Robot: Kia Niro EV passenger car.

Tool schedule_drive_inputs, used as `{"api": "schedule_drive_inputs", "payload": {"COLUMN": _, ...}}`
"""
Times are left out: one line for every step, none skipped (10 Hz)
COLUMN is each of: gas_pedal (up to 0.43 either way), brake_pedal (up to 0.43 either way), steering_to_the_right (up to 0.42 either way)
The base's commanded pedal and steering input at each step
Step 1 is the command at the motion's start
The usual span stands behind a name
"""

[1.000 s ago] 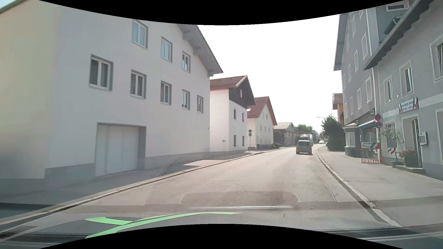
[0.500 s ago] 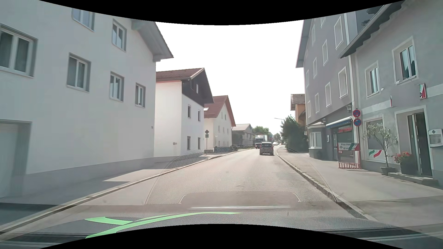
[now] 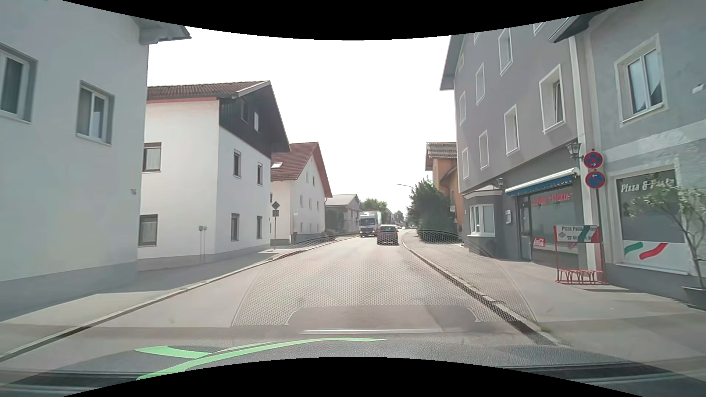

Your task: Follow the waypoints while adhering to traffic rules and regulations

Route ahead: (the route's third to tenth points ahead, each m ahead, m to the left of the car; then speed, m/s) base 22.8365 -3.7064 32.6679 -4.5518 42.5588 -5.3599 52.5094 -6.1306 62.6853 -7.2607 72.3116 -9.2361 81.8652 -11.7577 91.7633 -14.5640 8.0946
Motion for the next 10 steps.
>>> {"api": "schedule_drive_inputs", "payload": {"gas_pedal": 0.220, "brake_pedal": 0.000, "steering_to_the_right": 0.075}}
{"api": "schedule_drive_inputs", "payload": {"gas_pedal": 0.220, "brake_pedal": 0.000, "steering_to_the_right": 0.069}}
{"api": "schedule_drive_inputs", "payload": {"gas_pedal": 0.220, "brake_pedal": 0.000, "steering_to_the_right": 0.063}}
{"api": "schedule_drive_inputs", "payload": {"gas_pedal": 0.220, "brake_pedal": 0.000, "steering_to_the_right": 0.051}}
{"api": "schedule_drive_inputs", "payload": {"gas_pedal": 0.220, "brake_pedal": 0.000, "steering_to_the_right": 0.043}}
{"api": "schedule_drive_inputs", "payload": {"gas_pedal": 0.220, "brake_pedal": 0.000, "steering_to_the_right": 0.036}}
{"api": "schedule_drive_inputs", "payload": {"gas_pedal": 0.220, "brake_pedal": 0.000, "steering_to_the_right": 0.033}}
{"api": "schedule_drive_inputs", "payload": {"gas_pedal": 0.220, "brake_pedal": 0.000, "steering_to_the_right": 0.031}}
{"api": "schedule_drive_inputs", "payload": {"gas_pedal": 0.220, "brake_pedal": 0.000, "steering_to_the_right": 0.027}}
{"api": "schedule_drive_inputs", "payload": {"gas_pedal": 0.220, "brake_pedal": 0.000, "steering_to_the_right": 0.019}}
